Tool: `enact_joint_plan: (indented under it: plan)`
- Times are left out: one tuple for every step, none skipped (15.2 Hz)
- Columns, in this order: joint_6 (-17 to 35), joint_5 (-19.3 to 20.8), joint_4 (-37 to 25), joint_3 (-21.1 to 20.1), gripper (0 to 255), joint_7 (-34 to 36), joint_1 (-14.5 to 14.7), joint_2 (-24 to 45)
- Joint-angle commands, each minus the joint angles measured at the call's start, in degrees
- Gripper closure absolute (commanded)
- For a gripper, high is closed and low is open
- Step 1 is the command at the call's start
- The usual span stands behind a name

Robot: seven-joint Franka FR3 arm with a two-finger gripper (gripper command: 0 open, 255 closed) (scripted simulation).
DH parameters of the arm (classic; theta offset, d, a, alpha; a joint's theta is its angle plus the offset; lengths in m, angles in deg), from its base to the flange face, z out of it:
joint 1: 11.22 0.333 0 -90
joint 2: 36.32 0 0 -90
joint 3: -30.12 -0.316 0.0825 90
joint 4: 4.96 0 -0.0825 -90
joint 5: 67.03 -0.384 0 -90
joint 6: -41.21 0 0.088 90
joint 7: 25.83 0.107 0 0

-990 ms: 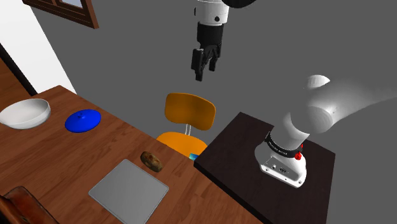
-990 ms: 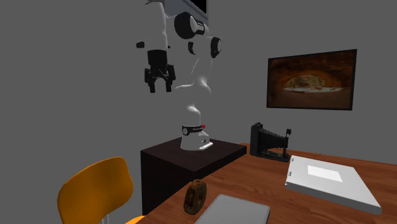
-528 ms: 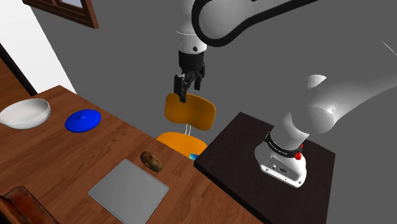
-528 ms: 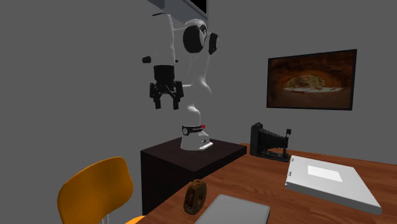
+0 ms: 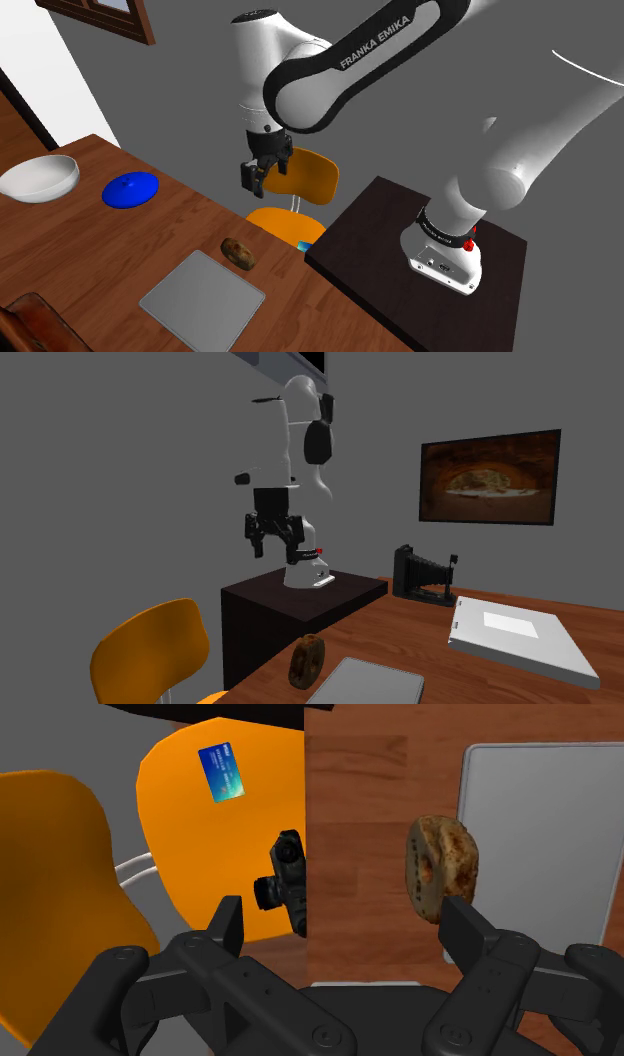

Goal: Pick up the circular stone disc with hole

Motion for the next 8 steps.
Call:
enact_joint_plan:
  plan:
    - [2.35,2.51,-1.95,-1.8,0,3.78,0.34,4.69]
    - [3.52,4.11,-2.88,-2.38,0,5.59,0.51,7.14]
    - [4.59,5.86,-3.89,-2.84,0,7.48,0.78,9.63]
    - [5.56,7.72,-4.99,-3.11,0,9.41,1.18,12.15]
    - [6.42,9.67,-6.17,-3.25,0,11.36,1.69,14.69]
    - [7.16,11.64,-7.43,-3.18,0,13.29,2.38,17.22]
    - [7.8,13.59,-8.78,-2.97,0,15.17,3.18,19.73]
    - [8.34,15.47,-10.2,-2.59,0,16.97,4.14,22.22]
